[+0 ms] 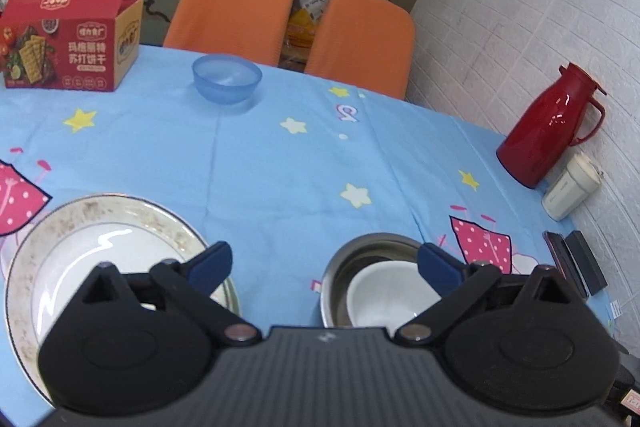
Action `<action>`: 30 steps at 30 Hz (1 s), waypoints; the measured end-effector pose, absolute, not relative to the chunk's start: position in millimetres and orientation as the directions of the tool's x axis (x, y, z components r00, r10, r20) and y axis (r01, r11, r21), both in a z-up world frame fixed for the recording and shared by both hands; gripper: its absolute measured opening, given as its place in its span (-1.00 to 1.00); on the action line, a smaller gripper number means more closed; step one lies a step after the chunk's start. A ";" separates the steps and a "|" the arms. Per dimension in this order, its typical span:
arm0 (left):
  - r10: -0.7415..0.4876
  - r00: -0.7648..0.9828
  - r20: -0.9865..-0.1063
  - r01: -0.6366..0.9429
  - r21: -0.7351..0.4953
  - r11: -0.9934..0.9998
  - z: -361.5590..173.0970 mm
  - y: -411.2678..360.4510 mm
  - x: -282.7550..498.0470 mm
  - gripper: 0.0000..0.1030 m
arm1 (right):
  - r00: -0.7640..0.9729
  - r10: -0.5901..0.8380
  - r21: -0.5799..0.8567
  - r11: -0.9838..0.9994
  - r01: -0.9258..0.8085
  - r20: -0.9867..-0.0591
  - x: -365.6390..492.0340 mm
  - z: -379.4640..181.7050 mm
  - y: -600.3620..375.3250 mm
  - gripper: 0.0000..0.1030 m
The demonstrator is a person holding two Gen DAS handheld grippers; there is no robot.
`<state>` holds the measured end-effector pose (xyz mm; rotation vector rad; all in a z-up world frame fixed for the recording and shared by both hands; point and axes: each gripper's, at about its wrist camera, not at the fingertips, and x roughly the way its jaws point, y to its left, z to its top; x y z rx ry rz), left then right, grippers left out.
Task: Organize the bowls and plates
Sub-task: 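Lower the white bowl into the steel bowl and open both grippers, then move both grippers to the rim of the translucent blue bowl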
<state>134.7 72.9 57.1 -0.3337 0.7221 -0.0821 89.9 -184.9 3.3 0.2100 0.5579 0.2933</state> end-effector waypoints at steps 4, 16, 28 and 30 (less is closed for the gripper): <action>-0.165 0.748 -0.643 -0.062 -0.315 0.947 55.1 82.6 134.5 0.91 | 0.804 0.356 0.284 0.928 -0.243 -0.476 85.8 3.4 -180.6 1.00; -0.171 0.734 -0.658 -0.080 -0.334 0.939 47.4 92.9 139.8 0.91 | 0.762 0.387 0.267 0.920 -0.286 -0.519 87.2 -6.5 -160.2 1.00; -0.129 0.727 -0.675 -0.142 -0.332 0.933 41.1 123.9 145.7 0.93 | 0.756 0.381 0.262 0.923 -0.281 -0.532 103.9 -1.2 -158.2 1.00; -0.119 0.726 -0.677 -0.149 -0.325 0.934 40.8 129.8 148.7 0.93 | 0.750 0.388 0.251 0.921 -0.297 -0.536 108.4 0.8 -152.3 1.00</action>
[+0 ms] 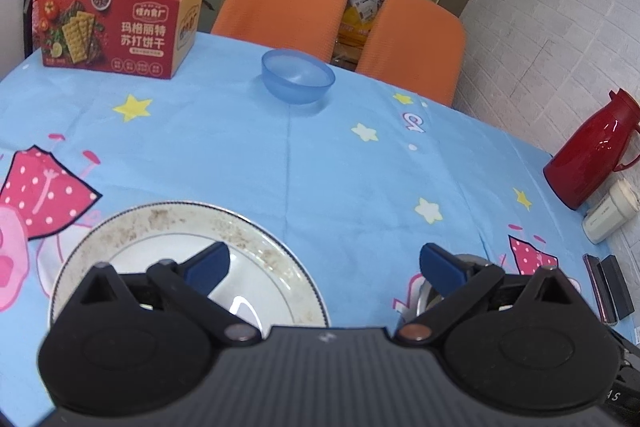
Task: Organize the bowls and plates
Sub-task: 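Move both grippers to the rim of the translucent blue bowl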
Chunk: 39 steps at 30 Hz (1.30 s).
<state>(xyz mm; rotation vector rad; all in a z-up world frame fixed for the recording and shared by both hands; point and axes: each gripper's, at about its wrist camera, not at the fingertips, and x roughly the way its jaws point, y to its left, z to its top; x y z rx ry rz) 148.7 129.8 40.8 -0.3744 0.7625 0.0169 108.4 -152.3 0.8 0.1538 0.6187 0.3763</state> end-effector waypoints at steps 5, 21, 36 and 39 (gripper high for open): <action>-0.087 0.725 -0.683 -0.158 -0.288 0.944 42.1 141.7 163.0 0.93 | 0.742 0.402 0.206 0.915 -0.347 -0.536 125.6 11.5 -135.9 1.00; 0.007 0.732 -0.681 -0.165 -0.167 0.972 56.7 184.2 286.7 0.94 | 0.651 0.490 0.127 0.844 -0.522 -0.580 294.6 67.2 -53.2 1.00; 0.030 0.643 -0.765 -0.366 -0.273 0.890 8.9 228.1 404.7 0.94 | 0.506 0.477 0.224 0.847 -0.482 -0.718 416.7 2.7 12.8 1.00; 0.061 0.641 -0.765 -0.373 -0.241 0.896 6.0 225.3 414.6 0.94 | 0.500 0.491 0.207 0.830 -0.518 -0.714 419.5 2.0 21.4 1.00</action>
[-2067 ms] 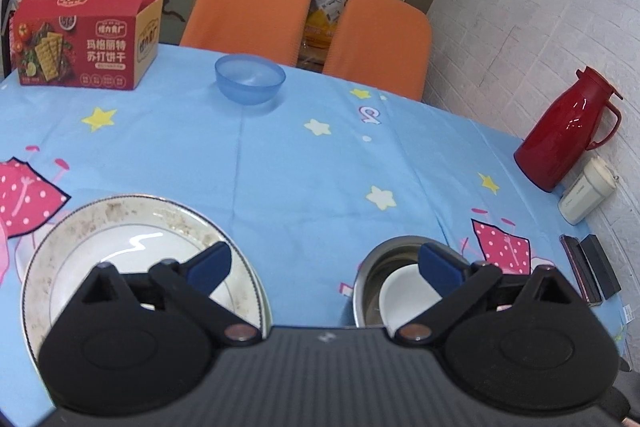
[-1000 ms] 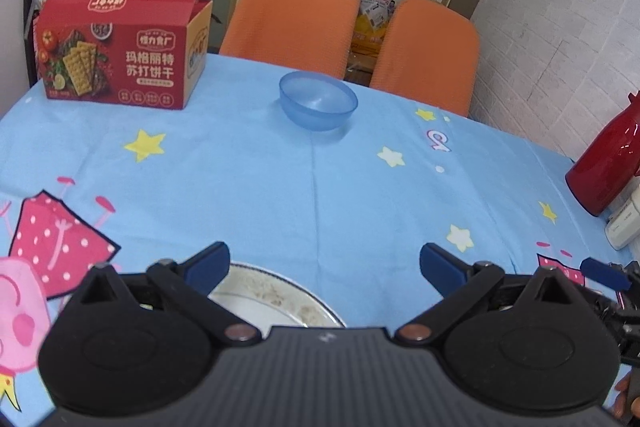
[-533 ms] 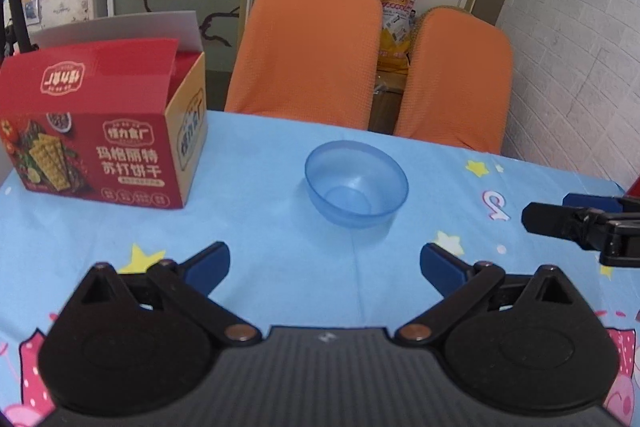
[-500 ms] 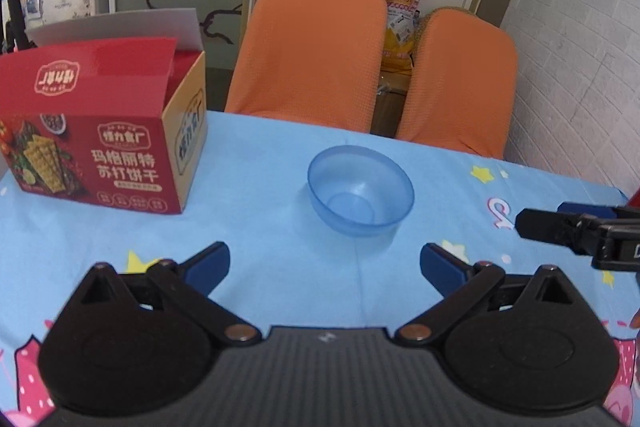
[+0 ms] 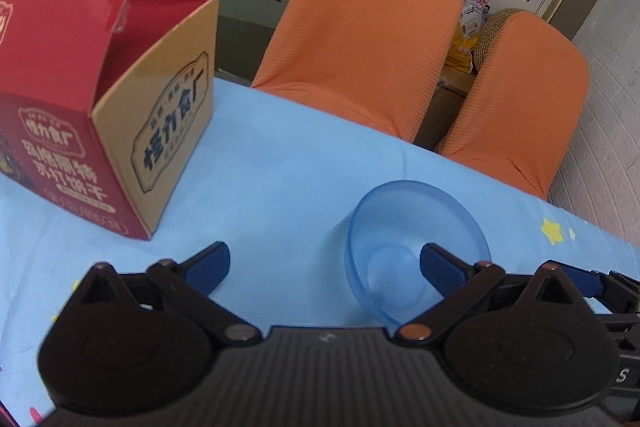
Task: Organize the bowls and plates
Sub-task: 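Move both grippers to the rim of the translucent blue bowl, then close both grippers on the blue bowl rim and lift it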
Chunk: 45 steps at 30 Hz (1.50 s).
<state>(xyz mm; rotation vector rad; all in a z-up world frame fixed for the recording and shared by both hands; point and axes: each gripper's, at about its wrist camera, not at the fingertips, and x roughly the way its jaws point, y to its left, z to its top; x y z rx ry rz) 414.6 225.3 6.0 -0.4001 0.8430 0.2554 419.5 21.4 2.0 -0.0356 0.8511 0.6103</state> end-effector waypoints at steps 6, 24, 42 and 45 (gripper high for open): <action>0.043 0.630 -0.775 -0.356 -0.239 0.904 -1.9 227.3 434.7 0.74 | 0.488 0.482 0.150 0.806 -0.573 -0.728 426.6 -5.3 44.6 1.00; 0.047 0.610 -0.791 -0.280 -0.160 0.947 -9.0 215.2 443.9 -0.53 | 0.433 0.507 0.145 0.757 -0.637 -0.746 425.9 -19.6 77.0 -0.17; -0.079 0.619 -0.781 -0.223 -0.271 0.936 37.3 171.3 374.9 -0.53 | 0.489 0.482 0.112 0.786 -0.609 -0.727 375.8 17.5 39.6 -0.16; -0.099 0.629 -0.771 -0.192 -0.278 0.941 46.6 149.3 344.4 -0.53 | 0.509 0.467 0.095 0.797 -0.597 -0.723 346.4 28.2 21.3 -0.10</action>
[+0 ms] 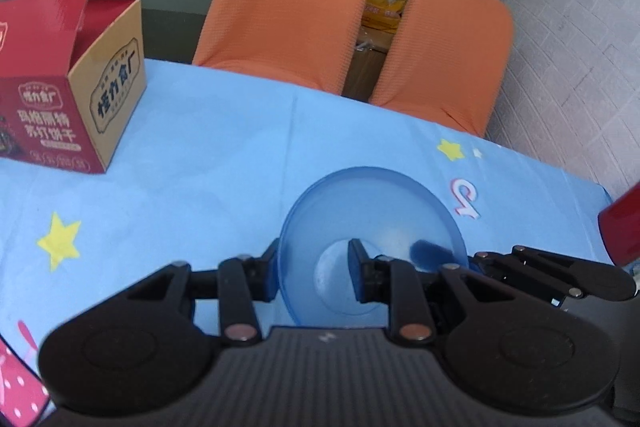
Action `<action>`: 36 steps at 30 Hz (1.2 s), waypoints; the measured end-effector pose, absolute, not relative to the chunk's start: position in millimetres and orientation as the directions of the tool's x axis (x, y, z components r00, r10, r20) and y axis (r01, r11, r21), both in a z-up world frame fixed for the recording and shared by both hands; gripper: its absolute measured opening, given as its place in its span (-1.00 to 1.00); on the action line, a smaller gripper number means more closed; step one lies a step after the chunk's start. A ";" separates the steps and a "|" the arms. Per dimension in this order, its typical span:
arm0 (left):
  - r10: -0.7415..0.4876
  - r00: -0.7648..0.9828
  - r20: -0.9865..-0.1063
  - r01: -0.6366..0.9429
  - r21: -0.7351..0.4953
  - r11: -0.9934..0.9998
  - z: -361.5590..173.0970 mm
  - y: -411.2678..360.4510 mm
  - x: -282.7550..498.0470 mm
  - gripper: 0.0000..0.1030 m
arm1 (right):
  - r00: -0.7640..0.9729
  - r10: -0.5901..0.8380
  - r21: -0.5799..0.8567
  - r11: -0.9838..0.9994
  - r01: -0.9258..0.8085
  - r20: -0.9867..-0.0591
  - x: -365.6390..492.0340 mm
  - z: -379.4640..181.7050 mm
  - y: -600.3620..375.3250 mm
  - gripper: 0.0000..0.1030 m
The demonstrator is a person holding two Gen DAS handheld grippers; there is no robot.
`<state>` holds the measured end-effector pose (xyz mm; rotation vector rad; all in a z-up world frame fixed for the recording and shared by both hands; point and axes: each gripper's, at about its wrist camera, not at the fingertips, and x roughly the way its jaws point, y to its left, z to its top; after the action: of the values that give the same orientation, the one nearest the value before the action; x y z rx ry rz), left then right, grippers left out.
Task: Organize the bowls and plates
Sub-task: 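Close both grippers on the blue bowl rim and lift it, then lower the blue bowl into the white bowl and open both grippers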
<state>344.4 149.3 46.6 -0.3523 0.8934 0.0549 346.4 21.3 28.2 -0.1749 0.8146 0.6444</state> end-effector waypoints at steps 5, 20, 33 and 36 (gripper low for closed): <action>-0.153 0.641 -0.752 -0.134 -0.306 0.943 56.0 103.7 286.7 -0.53 | 0.539 0.436 0.081 0.825 -0.559 -0.721 292.2 39.6 -17.1 -0.07; -0.241 0.602 -0.762 0.004 -0.298 0.954 37.5 1.1 165.7 -0.52 | 0.624 0.362 0.098 0.904 -0.415 -0.693 137.9 32.0 -112.5 0.17; -0.290 0.629 -0.721 0.091 -0.303 0.949 27.1 11.1 168.8 0.01 | 0.671 0.400 0.195 0.912 -0.362 -0.625 125.9 3.7 -128.8 0.17; -0.261 0.703 -0.662 0.100 -0.272 0.957 40.0 14.0 151.9 0.38 | 0.714 0.393 0.219 0.919 -0.329 -0.579 110.2 7.1 -140.8 0.38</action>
<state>151.9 14.0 40.0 -0.2227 0.7668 -0.2029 110.2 -140.8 7.1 0.1024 0.6643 0.4006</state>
